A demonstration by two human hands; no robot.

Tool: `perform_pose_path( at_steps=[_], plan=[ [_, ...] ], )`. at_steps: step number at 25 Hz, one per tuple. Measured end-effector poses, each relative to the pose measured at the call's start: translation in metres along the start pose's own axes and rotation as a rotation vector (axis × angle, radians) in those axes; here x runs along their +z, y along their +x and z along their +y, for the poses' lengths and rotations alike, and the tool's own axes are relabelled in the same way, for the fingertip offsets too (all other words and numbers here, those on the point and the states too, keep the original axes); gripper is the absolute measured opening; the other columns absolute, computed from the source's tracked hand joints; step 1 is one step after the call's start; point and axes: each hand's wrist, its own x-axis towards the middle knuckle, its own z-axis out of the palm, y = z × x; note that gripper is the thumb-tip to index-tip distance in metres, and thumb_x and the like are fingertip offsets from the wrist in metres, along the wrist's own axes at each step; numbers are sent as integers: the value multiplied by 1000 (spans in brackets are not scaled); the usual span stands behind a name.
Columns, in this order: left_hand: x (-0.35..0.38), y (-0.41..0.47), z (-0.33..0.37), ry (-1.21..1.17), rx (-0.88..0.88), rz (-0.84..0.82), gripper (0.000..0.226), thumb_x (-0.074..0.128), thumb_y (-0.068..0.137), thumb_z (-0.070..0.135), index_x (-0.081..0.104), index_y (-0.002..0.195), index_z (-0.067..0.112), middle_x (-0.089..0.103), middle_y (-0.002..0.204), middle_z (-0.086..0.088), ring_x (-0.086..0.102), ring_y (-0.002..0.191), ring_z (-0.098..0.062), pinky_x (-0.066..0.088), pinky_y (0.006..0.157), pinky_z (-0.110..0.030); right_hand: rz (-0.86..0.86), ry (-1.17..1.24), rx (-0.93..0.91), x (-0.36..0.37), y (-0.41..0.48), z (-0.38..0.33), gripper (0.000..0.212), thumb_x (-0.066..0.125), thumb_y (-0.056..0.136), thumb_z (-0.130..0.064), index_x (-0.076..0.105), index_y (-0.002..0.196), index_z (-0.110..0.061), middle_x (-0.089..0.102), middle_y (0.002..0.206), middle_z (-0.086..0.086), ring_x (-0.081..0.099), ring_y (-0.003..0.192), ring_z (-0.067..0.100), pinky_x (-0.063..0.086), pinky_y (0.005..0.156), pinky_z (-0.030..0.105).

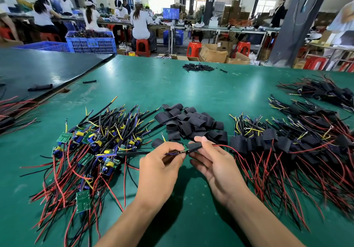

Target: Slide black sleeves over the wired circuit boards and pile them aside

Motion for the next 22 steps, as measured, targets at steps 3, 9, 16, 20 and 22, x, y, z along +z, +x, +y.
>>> perform_pose_path(
  at_steps=[3, 9, 16, 20, 22],
  plan=[
    [-2, 1, 3, 0, -6, 28, 22, 79, 80, 4, 71, 79, 25, 72, 74, 16, 68, 70, 0, 47, 70, -8, -31, -22, 14, 0, -1, -1, 20, 58, 97, -24, 73, 108, -15, 77, 99, 7, 73, 84, 15, 56, 71, 27],
    [-4, 1, 5, 13, -52, 70, 19, 84, 77, 14, 67, 73, 22, 70, 69, 14, 66, 68, -10, 48, 64, -13, -94, -33, -11, 2, -3, -2, 24, 61, 89, -30, 75, 106, -19, 76, 111, 3, 71, 88, 16, 52, 76, 29],
    [-5, 1, 5, -18, -32, -21, 17, 78, 83, 13, 70, 79, 27, 73, 75, 17, 65, 68, 2, 43, 65, -8, -83, 2, 38, 1, -3, -4, 22, 56, 98, -23, 71, 110, -12, 77, 105, 6, 72, 82, 17, 56, 72, 28],
    [-2, -3, 4, -11, -5, -68, 16, 73, 88, 10, 72, 85, 26, 73, 77, 17, 66, 70, 2, 43, 66, -7, -78, 27, 61, -2, -2, -9, 24, 60, 92, -28, 74, 103, -12, 76, 103, 11, 70, 78, 16, 58, 75, 27],
    [-3, -2, 3, -20, -9, -33, 15, 74, 87, 9, 73, 84, 24, 74, 78, 15, 68, 74, -1, 46, 70, -10, -105, 41, 108, 1, -4, -5, 27, 64, 85, -31, 77, 98, -12, 76, 102, 11, 72, 78, 16, 59, 73, 26]
  ],
)
